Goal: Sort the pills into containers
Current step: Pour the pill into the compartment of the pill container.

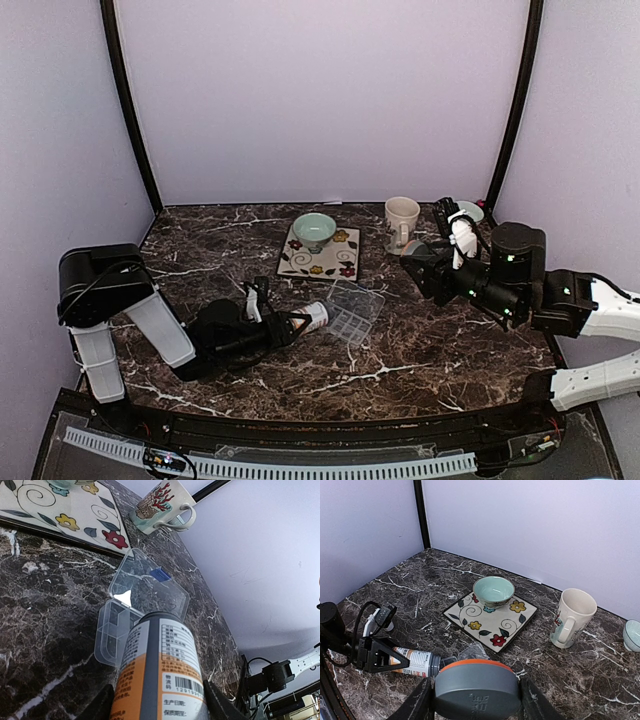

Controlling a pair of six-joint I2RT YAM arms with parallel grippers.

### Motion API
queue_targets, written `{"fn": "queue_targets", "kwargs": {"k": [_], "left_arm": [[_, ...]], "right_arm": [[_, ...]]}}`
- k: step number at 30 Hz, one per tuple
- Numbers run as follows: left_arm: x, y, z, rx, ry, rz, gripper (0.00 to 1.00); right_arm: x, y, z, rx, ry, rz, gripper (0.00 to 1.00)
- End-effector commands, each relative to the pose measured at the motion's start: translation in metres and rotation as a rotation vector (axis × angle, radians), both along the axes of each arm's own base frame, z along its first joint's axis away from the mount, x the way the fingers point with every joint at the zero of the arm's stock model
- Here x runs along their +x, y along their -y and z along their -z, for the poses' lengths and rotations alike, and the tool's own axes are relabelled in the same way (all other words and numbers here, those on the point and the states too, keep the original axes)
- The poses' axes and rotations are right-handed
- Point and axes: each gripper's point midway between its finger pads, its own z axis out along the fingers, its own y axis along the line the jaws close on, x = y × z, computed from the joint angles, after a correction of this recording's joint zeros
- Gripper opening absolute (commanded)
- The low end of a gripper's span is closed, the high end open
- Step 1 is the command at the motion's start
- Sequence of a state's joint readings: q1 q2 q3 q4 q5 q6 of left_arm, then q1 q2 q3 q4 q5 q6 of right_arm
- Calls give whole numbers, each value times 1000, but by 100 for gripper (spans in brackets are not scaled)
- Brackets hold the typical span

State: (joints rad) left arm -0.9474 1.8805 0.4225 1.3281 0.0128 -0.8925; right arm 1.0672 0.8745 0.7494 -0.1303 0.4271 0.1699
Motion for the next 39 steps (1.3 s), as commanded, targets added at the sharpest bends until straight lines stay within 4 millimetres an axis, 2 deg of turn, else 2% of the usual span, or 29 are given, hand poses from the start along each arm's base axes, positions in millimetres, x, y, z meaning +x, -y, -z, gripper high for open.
{"fn": "queue_targets", "kwargs": {"k": [1, 39], "left_arm": [[2, 8, -27, -45, 51, 2, 0], [-1, 9, -28, 6, 47, -12, 0]], "right_arm": [[2, 2, -9, 38, 17, 12, 16], [1, 1, -9, 47, 11, 5, 16]]}}
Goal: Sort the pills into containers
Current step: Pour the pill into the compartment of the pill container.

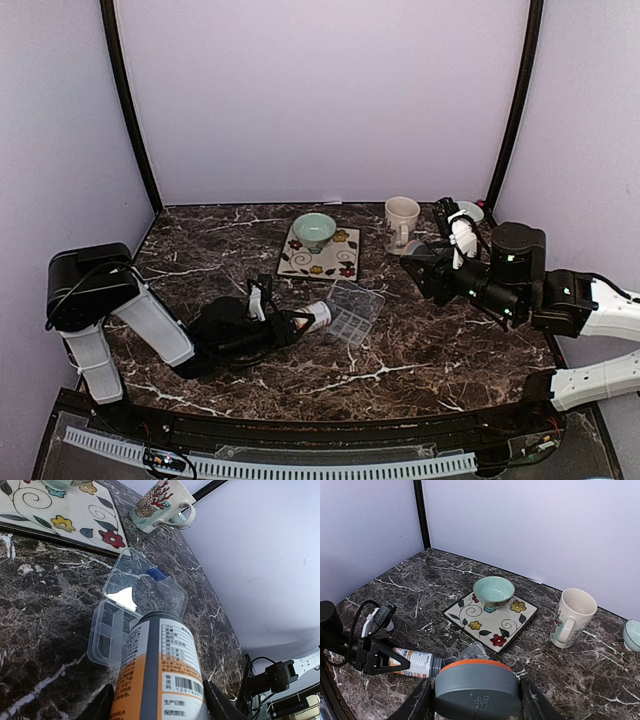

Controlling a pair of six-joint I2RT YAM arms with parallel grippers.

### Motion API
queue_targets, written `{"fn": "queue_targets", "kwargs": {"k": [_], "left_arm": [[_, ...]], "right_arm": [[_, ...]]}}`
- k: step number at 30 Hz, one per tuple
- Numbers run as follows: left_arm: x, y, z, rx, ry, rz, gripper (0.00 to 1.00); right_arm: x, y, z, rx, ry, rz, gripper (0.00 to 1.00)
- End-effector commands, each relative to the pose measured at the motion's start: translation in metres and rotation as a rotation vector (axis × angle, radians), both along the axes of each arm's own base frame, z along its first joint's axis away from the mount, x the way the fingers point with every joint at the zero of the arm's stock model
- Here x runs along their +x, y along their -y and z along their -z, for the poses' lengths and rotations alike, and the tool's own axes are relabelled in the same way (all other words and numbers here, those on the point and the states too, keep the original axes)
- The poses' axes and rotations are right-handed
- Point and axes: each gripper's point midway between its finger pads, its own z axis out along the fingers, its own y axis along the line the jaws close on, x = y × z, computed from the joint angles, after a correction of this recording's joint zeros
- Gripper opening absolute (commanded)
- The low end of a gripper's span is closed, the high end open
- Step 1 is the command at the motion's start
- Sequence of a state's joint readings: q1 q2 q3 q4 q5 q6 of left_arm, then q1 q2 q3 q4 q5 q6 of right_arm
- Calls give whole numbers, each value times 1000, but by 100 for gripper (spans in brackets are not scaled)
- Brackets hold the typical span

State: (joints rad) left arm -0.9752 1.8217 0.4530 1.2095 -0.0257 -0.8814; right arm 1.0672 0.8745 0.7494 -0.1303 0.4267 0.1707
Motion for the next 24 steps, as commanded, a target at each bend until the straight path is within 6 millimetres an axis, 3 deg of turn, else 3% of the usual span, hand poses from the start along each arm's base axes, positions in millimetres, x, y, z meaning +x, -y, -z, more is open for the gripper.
{"fn": "queue_targets", "kwargs": {"k": [1, 24], "left_arm": [[1, 2, -22, -28, 48, -6, 0], [2, 3, -19, 9, 35, -17, 0]], "right_arm": [[1, 1, -10, 47, 11, 5, 16], [0, 0, -11, 50, 8, 1, 16]]}}
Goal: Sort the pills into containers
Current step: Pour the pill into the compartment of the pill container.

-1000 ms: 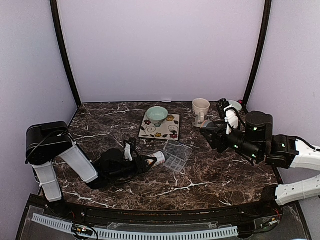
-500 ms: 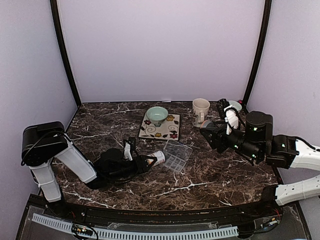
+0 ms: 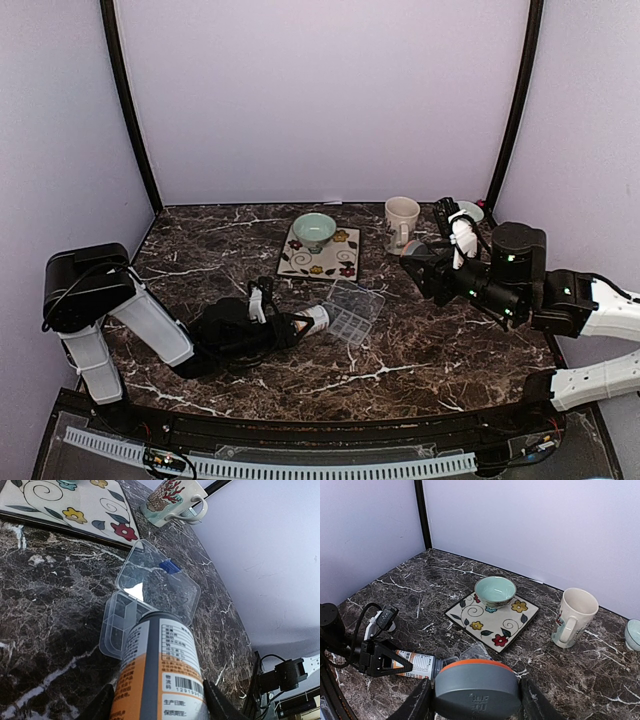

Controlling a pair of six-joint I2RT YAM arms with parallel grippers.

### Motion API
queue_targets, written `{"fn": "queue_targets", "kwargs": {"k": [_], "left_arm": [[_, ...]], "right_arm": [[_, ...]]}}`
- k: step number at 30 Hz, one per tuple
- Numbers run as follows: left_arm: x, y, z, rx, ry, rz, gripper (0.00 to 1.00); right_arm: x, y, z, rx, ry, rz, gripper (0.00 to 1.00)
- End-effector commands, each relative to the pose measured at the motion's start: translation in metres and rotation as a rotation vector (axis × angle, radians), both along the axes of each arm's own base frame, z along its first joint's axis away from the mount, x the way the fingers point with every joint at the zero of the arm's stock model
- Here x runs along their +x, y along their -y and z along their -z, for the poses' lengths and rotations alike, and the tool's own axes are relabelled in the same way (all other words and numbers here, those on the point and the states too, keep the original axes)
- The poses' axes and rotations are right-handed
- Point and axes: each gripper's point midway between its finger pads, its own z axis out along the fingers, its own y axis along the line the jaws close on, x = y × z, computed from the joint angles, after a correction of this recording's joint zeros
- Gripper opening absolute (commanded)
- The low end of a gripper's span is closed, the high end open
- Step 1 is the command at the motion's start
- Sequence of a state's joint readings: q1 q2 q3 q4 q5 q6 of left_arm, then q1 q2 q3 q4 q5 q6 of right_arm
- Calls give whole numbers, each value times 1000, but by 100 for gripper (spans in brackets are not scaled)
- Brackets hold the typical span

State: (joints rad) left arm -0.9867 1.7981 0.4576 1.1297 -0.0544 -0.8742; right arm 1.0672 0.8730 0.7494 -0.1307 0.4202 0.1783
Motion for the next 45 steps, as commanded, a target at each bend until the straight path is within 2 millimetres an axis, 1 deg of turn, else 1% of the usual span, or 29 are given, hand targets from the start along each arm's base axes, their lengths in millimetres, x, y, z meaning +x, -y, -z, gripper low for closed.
{"fn": "queue_targets", "kwargs": {"k": [1, 20, 45], "left_arm": [[4, 6, -26, -41, 52, -3, 0], [3, 10, -30, -14, 65, 3, 0], [2, 10, -30, 25, 64, -17, 0]], "right_arm": [[1, 1, -12, 43, 14, 5, 16], [1, 0, -10, 37, 9, 2, 16], [1, 0, -8, 38, 5, 0, 16]]}}
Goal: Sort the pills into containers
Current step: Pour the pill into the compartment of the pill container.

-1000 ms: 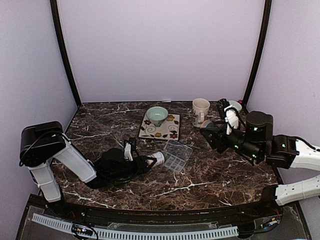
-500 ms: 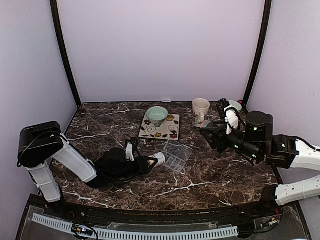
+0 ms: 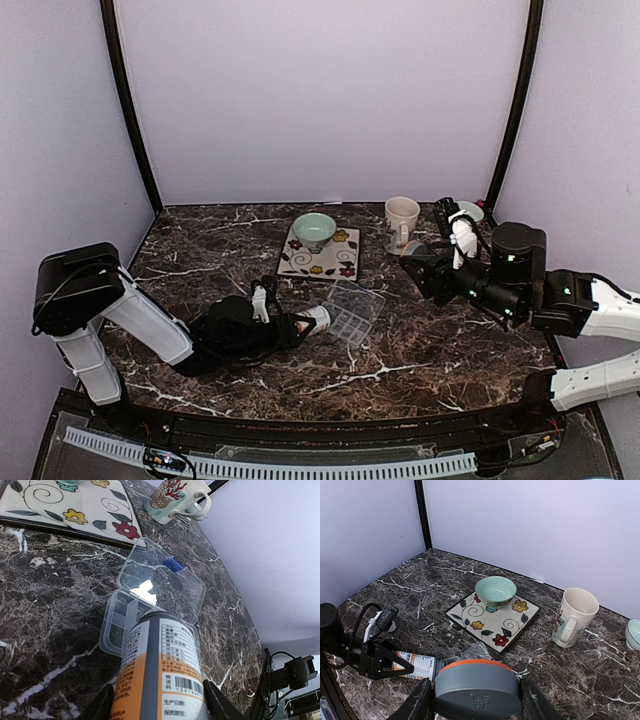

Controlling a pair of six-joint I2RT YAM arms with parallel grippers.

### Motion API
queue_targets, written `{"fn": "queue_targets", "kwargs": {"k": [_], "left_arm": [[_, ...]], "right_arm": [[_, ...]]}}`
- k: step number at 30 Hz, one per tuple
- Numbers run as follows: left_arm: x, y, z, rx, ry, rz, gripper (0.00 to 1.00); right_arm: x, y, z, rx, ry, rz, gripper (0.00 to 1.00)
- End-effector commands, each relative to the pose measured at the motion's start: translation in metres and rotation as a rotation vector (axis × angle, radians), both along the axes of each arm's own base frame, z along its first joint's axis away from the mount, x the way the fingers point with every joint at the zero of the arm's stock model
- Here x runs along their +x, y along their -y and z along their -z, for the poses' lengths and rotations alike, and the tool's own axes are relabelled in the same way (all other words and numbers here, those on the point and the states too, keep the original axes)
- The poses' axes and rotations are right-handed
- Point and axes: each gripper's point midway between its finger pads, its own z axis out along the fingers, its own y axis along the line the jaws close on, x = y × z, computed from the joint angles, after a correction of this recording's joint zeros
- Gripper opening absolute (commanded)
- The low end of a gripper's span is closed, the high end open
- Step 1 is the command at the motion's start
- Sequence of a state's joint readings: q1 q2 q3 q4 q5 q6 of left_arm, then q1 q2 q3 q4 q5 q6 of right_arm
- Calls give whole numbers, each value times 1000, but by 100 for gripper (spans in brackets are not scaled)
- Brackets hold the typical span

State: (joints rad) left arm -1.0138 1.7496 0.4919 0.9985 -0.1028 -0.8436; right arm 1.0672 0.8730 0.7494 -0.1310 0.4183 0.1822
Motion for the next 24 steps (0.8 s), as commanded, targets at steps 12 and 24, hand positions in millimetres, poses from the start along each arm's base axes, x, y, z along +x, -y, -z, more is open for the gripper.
{"fn": "queue_targets", "kwargs": {"k": [12, 24], "left_arm": [[4, 8, -29, -22, 53, -7, 0], [4, 9, -31, -4, 55, -13, 0]], "right_arm": [[1, 0, -8, 36, 6, -1, 16], [1, -1, -7, 33, 4, -1, 16]]}}
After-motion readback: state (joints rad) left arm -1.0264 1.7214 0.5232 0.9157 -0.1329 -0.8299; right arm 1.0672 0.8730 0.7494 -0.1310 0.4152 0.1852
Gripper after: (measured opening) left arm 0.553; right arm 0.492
